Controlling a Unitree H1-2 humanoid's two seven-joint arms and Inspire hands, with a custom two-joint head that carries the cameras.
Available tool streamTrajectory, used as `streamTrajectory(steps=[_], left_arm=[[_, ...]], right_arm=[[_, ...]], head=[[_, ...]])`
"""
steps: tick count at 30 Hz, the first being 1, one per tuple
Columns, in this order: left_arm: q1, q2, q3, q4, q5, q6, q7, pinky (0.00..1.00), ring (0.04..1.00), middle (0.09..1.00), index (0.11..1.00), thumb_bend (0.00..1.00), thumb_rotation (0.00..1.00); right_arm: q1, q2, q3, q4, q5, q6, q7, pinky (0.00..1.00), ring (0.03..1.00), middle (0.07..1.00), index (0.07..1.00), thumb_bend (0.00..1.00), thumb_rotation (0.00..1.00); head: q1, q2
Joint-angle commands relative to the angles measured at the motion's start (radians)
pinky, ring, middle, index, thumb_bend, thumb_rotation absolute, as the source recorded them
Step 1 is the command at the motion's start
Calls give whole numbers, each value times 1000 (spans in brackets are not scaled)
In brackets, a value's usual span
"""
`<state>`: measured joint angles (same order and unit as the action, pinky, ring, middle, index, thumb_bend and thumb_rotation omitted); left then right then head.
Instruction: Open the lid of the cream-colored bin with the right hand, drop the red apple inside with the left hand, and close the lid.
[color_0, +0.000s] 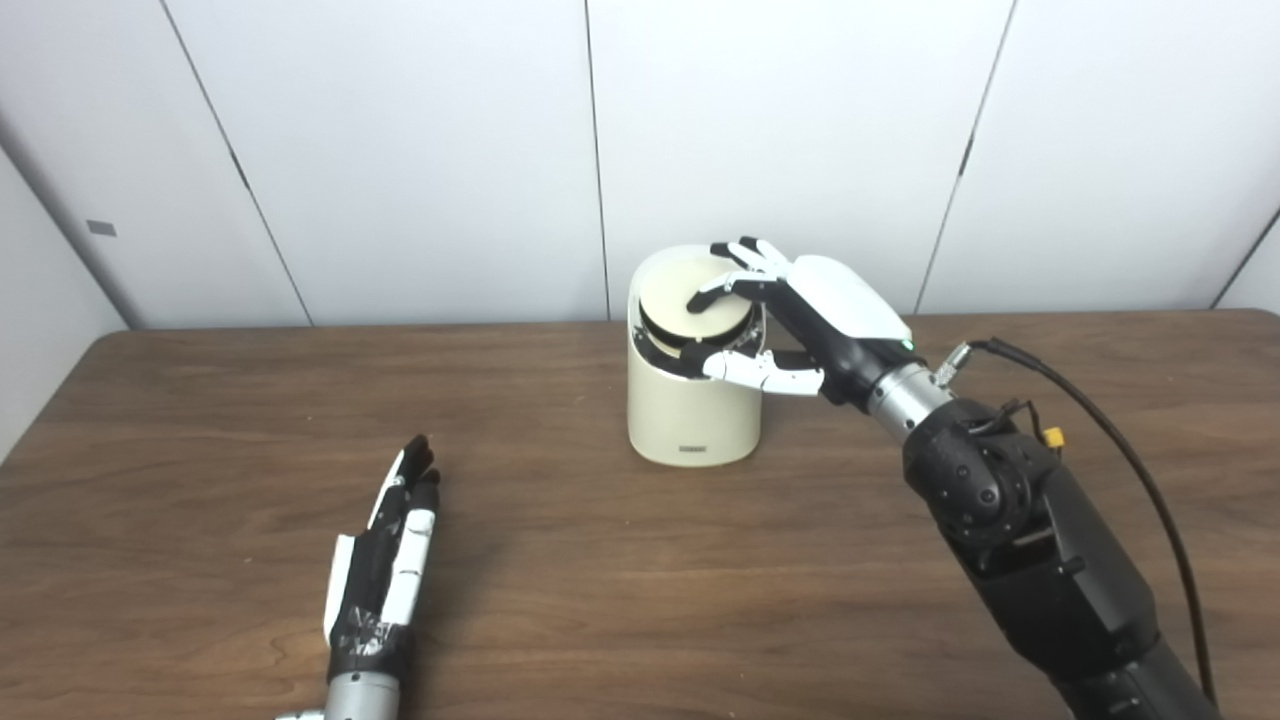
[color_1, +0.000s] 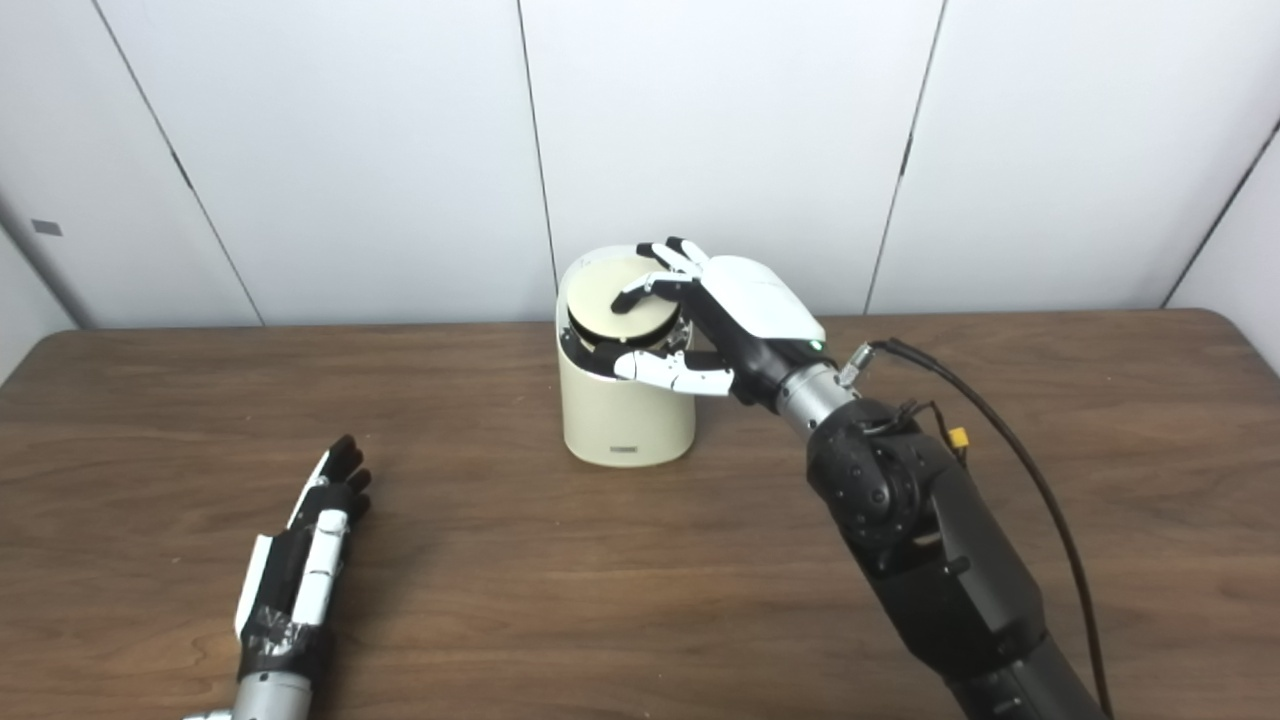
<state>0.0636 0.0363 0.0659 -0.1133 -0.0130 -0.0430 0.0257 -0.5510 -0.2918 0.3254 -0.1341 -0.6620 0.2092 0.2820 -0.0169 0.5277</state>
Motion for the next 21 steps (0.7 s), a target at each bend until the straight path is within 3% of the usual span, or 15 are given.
streamTrajectory(steps=[1,15,21], left_arm=[[-7,0,-8,-21,4,9,-5,950,955,970,978,648,848],[-8,-4,-13,-27,0,11,-7,950,956,972,976,652,837],[-6,-4,-14,-40,-7,16,-9,940,957,973,977,636,829]], right_arm=[[-31,-7,-7,-23,-9,-21,-1,952,1000,960,714,474,907],[-1,-15,8,-25,-75,-55,-11,917,1000,939,718,465,863],[-6,-43,55,-12,-194,-106,-27,940,1000,935,702,490,897]], head=[[0,0],[0,14],[1,22]])
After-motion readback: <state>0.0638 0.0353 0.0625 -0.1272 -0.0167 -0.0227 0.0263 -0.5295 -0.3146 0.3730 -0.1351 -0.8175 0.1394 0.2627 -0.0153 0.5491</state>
